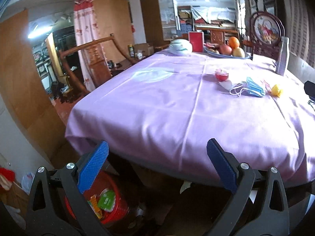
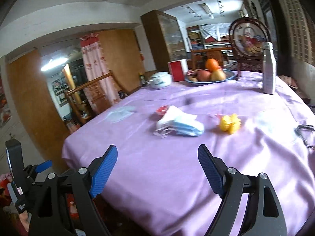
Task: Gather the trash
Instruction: 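Raise both tools back over the table, then grasp the clear cup filled with red paper with the left gripper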
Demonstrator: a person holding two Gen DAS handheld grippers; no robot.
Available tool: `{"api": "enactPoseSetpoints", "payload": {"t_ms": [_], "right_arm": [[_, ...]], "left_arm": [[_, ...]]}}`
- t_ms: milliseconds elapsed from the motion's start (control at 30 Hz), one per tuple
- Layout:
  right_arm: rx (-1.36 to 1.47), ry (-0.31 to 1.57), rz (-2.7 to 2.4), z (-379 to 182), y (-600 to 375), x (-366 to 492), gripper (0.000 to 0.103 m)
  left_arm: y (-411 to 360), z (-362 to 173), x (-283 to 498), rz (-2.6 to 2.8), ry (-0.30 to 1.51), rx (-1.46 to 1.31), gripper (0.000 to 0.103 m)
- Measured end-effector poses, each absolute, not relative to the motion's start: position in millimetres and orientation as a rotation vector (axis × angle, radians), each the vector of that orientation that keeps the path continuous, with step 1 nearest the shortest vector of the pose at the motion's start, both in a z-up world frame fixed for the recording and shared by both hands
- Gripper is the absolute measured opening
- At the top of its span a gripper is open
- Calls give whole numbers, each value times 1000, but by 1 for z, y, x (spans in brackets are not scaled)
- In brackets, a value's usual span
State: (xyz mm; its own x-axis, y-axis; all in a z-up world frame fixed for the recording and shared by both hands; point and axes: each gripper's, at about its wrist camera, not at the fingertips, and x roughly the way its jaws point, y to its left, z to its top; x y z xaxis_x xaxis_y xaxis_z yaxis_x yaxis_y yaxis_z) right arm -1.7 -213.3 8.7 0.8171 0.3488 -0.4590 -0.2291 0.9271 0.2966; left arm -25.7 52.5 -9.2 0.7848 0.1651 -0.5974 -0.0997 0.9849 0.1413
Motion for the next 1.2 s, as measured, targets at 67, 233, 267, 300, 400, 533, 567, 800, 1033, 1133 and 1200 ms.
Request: {"api": "enactPoseSetpoints", "payload": {"t_ms": [67, 233, 267, 300, 400, 533, 567, 800, 1033, 1133, 1200], "right_arm": [[230, 536, 285, 6, -226, 9, 86], [258, 559, 229, -2, -257, 37, 89], [266, 567, 219, -5, -263, 42, 91], [269, 572, 207, -8, -267, 46, 93], [274, 589, 163, -17, -277, 56, 96], [255, 590, 102, -23, -285, 65, 97], [244, 590, 88, -23, -286, 67, 97], [271, 630, 70, -35, -296, 79, 97], [333, 689, 72, -44, -303, 89, 97], [349, 697, 70, -46, -305, 90, 97], [342, 711, 74, -47, -303, 92, 97]], "left_arm": [[42, -9, -7, 118, 676, 112, 96], [21, -11, 49, 20, 749, 89, 96], [19, -12, 57, -4, 764, 82, 96], [15, -13, 66, -26, 780, 77, 96], [1, -15, 97, -85, 827, 66, 96], [-22, -14, 130, -163, 862, 74, 96], [-27, -13, 134, -171, 865, 78, 96], [-92, -1, 168, -314, 849, 139, 96], [-147, -28, 216, -255, 897, 266, 97], [-131, -34, 206, -245, 881, 294, 97], [-107, -33, 194, -236, 880, 320, 97]]}}
